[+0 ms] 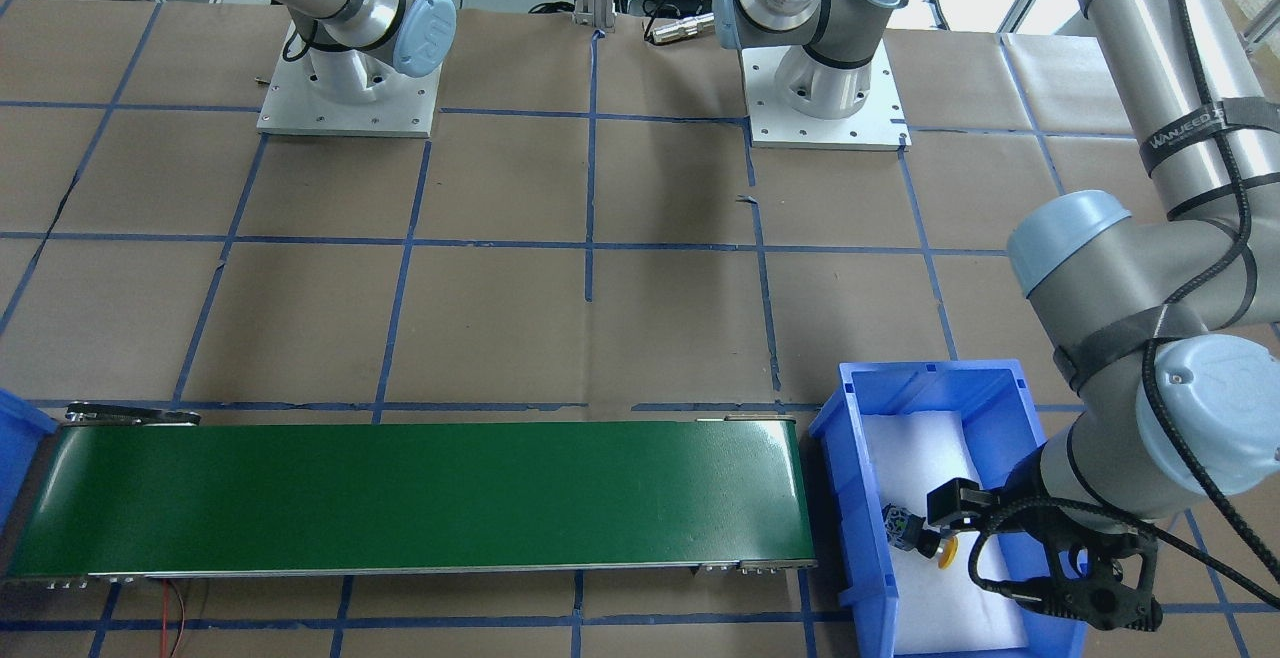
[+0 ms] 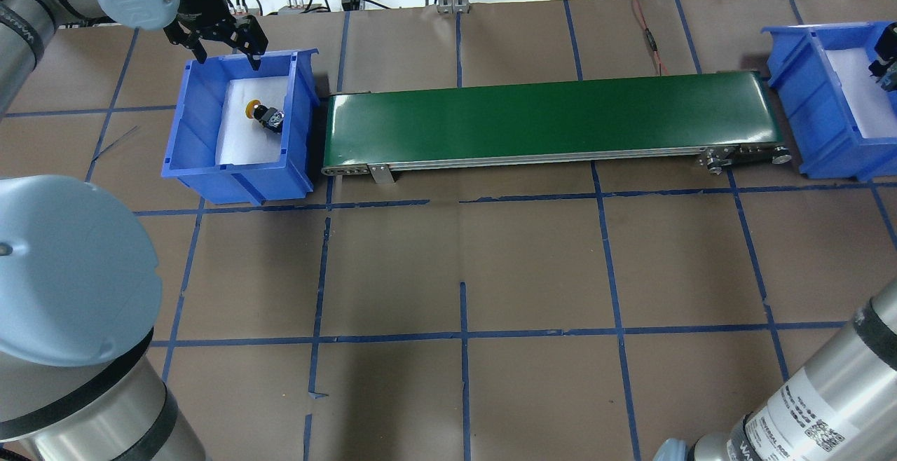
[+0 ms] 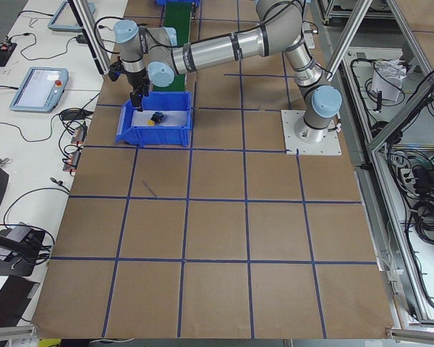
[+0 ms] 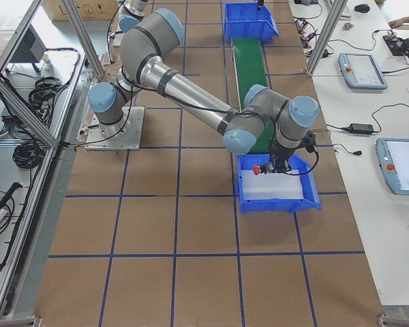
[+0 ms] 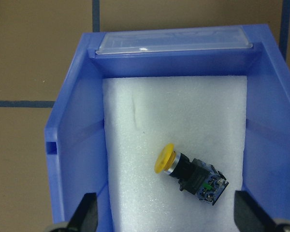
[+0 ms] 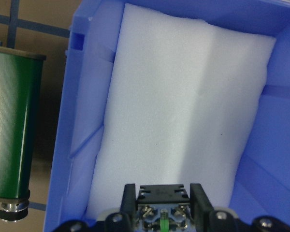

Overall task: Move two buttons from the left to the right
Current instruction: 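Release the red button into the bin while the left gripper descends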

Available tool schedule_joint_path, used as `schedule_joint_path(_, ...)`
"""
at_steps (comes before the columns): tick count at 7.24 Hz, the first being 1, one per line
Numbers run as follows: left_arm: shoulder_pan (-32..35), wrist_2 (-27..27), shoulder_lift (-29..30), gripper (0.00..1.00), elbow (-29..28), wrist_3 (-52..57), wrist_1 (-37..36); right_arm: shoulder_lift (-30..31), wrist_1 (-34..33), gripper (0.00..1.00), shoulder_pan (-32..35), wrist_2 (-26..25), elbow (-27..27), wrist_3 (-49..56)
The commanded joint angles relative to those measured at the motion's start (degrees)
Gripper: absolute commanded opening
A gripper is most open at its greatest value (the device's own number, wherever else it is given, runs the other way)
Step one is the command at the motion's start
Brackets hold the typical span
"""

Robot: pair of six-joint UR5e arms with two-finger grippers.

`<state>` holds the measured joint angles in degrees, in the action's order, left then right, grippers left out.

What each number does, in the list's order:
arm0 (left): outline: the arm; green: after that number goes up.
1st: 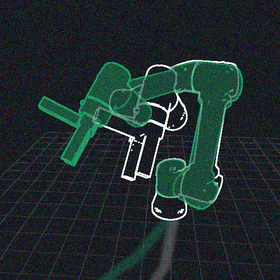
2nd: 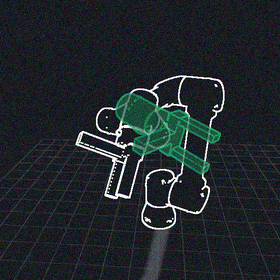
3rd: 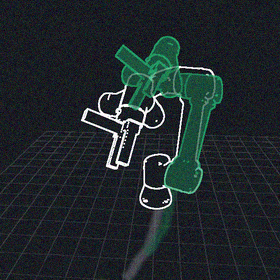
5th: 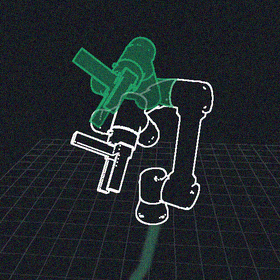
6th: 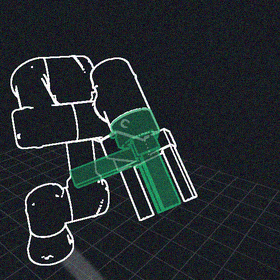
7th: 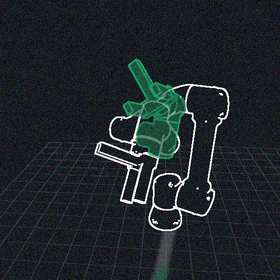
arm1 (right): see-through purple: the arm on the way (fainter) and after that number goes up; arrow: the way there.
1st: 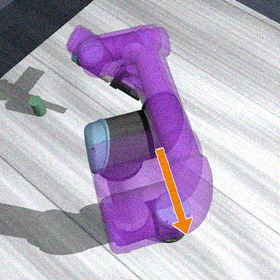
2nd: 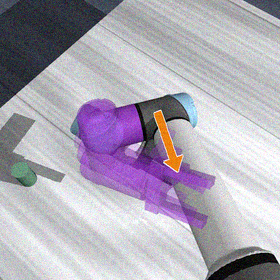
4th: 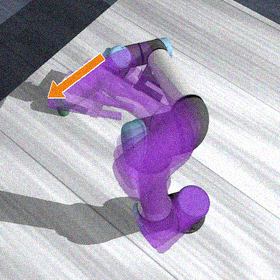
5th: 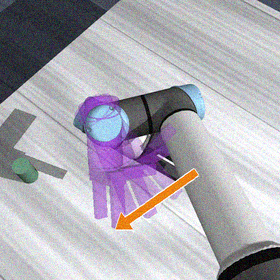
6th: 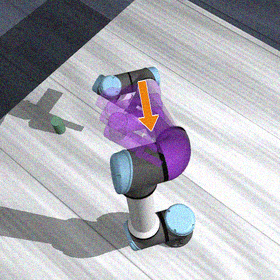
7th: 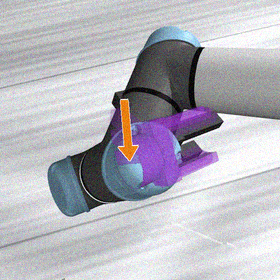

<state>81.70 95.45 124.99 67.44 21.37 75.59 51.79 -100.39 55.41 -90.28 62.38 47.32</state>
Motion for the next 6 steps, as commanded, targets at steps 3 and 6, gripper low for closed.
schedule_joint_path(3, 0.22, 0.17, -1.41, 1.0, 0.67, 33.36, -0.26, -3.53, -0.95, 0.08, 0.14, 0.1, 0.2, 1.1)
schedule_joint_path(6, 0.74, -0.26, -1.68, 1.0, 4.34, 39.18, -0.17, -5.64, -2.87, 0.08, 0.14, 0.1, 0.11, 1.2)
